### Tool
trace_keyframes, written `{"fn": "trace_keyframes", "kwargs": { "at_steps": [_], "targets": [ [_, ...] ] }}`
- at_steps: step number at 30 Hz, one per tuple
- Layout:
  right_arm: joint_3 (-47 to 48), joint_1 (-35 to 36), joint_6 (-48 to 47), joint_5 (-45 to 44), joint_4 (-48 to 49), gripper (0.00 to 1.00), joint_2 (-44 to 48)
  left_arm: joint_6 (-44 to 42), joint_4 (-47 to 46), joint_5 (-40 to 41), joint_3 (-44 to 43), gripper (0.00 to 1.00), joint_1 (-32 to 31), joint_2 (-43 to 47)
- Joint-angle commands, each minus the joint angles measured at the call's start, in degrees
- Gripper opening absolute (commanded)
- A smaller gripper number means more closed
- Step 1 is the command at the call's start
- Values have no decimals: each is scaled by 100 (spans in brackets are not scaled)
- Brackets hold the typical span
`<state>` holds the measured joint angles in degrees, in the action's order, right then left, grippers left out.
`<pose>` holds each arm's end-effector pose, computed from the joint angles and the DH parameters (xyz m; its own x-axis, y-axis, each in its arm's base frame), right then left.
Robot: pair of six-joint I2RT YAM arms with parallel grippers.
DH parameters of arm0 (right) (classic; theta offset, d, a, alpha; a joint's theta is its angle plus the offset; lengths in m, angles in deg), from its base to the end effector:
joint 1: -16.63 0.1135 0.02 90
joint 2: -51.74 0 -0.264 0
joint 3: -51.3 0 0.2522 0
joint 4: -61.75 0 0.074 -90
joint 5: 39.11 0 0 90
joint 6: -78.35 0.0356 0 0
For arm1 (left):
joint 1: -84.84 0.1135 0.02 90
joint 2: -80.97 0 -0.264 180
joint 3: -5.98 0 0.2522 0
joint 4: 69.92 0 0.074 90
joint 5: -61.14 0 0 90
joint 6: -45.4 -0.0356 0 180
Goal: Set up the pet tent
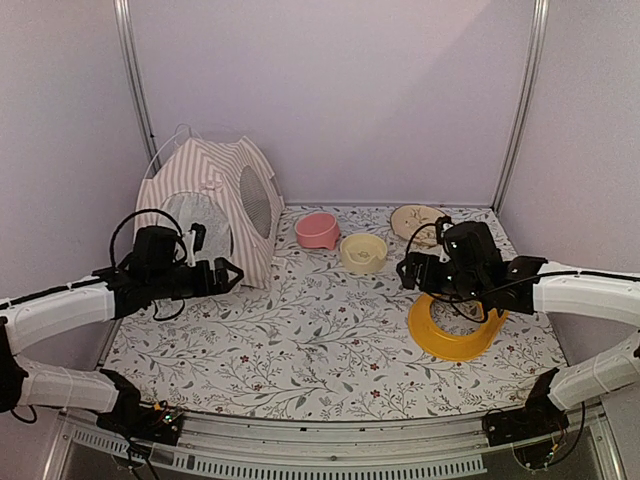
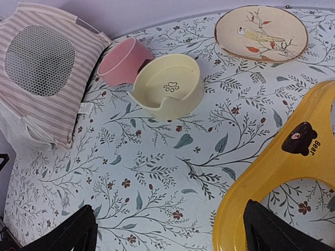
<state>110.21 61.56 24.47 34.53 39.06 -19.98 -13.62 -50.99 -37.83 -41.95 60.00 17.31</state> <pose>0.1991 0.1844 0.2455 -0.6359 0.1646 -0.7540 -0.1739 0.9213 0.3478 0.2113 -0.1039 0.2196 -0.7160 -0.2288 -0.6596 0.1899 0.8453 -0.4994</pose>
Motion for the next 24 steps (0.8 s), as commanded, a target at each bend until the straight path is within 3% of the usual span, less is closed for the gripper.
{"fn": "trace_keyframes", "kwargs": {
  "at_steps": [1, 10, 19, 24],
  "targets": [
    [-351, -391, 199, 201, -311, 99, 279, 123, -57, -66, -28, 99, -484, 93],
    [-889, -589, 560, 881, -550, 99, 63, 145, -240, 15, -382, 100, -1337, -258],
    [-1105, -578, 644, 1179, -217, 99, -624, 1, -332, -83, -614, 99, -1404, -454],
    [-739, -47, 729, 1207, -98, 99, -1176, -66, -259, -74, -639, 100, -1408, -442]
  ]
}}
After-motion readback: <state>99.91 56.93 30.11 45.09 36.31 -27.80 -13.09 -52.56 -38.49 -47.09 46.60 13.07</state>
